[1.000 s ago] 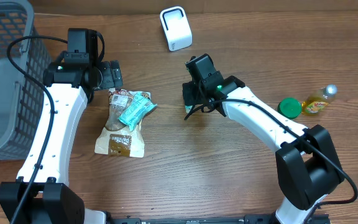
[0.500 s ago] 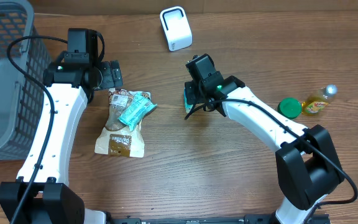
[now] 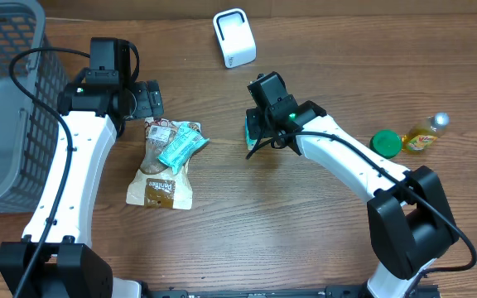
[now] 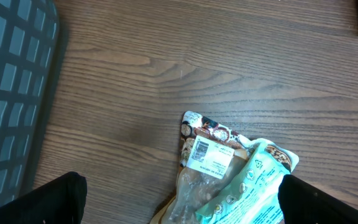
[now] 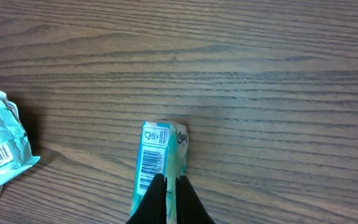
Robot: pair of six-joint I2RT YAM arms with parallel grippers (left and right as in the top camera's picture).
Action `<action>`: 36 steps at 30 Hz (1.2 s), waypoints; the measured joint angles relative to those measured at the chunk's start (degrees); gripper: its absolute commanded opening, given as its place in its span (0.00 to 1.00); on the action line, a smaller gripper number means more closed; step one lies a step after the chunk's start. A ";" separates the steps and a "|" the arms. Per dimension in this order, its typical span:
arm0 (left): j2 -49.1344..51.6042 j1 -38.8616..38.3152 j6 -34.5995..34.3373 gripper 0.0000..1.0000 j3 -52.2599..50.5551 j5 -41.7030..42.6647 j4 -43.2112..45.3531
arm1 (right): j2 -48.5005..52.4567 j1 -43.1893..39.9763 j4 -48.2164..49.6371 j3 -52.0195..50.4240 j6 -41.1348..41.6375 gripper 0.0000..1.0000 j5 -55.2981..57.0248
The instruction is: Scan the item barcode
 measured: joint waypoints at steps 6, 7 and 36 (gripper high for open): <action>0.00 0.00 0.00 1.00 0.00 0.00 0.00 | 0.00 -2.05 -0.48 0.00 1.73 0.04 0.57; 0.00 0.00 0.00 0.99 0.00 0.00 0.00 | 0.00 -2.64 -0.57 0.00 1.86 0.04 0.70; 0.00 0.00 0.00 0.99 0.00 0.00 0.00 | 0.02 -4.74 4.39 -4.94 3.02 0.04 1.60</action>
